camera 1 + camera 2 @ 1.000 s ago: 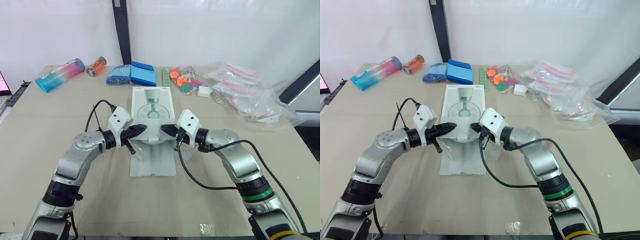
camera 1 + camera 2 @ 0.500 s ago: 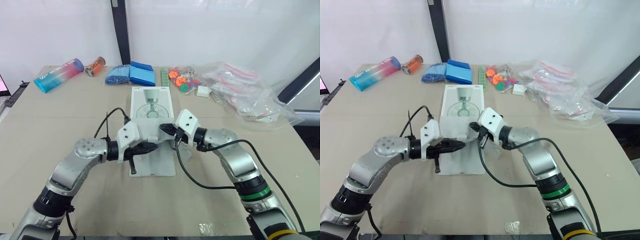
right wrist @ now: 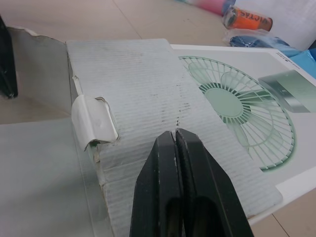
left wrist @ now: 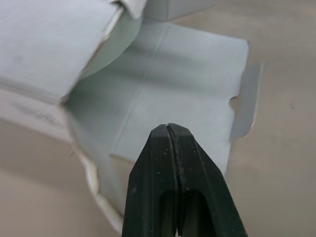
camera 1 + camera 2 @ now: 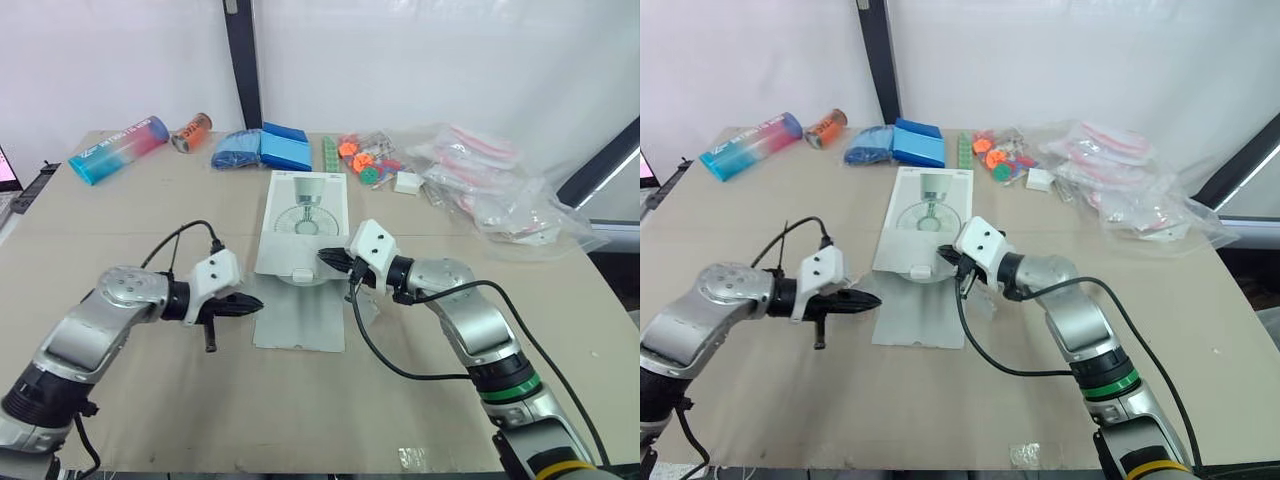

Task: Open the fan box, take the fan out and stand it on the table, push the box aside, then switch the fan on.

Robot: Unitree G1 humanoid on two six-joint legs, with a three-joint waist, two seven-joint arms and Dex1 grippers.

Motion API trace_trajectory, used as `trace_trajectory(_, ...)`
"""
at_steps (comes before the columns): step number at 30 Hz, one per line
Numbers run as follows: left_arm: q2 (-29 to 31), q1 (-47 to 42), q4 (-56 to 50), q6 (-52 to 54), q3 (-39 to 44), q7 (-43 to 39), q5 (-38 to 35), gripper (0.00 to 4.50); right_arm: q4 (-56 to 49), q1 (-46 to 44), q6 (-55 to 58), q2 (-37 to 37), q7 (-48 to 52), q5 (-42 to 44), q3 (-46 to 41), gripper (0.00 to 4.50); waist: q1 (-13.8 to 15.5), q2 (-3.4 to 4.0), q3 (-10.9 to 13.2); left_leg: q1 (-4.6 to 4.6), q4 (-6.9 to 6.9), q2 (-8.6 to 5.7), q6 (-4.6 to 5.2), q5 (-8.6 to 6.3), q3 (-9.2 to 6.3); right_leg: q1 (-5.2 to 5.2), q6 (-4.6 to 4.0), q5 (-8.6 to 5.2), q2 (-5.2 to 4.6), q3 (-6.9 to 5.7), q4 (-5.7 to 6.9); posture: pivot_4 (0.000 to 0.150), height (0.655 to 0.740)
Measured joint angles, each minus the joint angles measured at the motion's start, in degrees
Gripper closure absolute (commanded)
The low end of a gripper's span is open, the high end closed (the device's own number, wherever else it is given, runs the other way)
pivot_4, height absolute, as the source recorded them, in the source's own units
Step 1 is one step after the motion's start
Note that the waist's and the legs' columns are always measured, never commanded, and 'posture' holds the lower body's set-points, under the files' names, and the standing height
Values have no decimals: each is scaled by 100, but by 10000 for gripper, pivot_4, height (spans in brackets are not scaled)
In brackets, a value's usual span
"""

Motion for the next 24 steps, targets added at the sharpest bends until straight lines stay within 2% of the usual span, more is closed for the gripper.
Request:
trace_trajectory(7, -42, -36, 670, -118, 416, 381, 140, 45000, -4, 14, 5, 0, -1, -8, -4, 44358, 2, 0, 0, 0, 0, 1, 0, 0, -1, -1, 0, 0, -1, -1, 1, 1500, 7400)
trace_trajectory(10, -325, -141, 917, -239, 514, 850, 353, 45000, -16, 20, 12, 4, -2, -8, -6, 44358, 4, -1, -1, -1, 1, -1, 0, 0, -2, -1, 0, 1, -4, -2, 0, 1500, 7400)
trace_trajectory(16, -1320, -177, 1010, -261, 577, 1831, 559, 45000, -83, 27, 122, 40, -19, -7, -15, 44358, 5, -6, -2, -3, 1, -1, 0, 0, -1, -4, -2, 3, -7, -2, 3, 1500, 7400)
trace_trajectory(24, -2196, -251, 1197, -234, 623, 2679, 657, 45000, -241, 71, 348, 145, -56, -8, -2, 44358, 6, -6, -2, -3, 1, -1, -1, 0, -2, -5, -5, 6, -9, -4, 4, 1500, 7400)
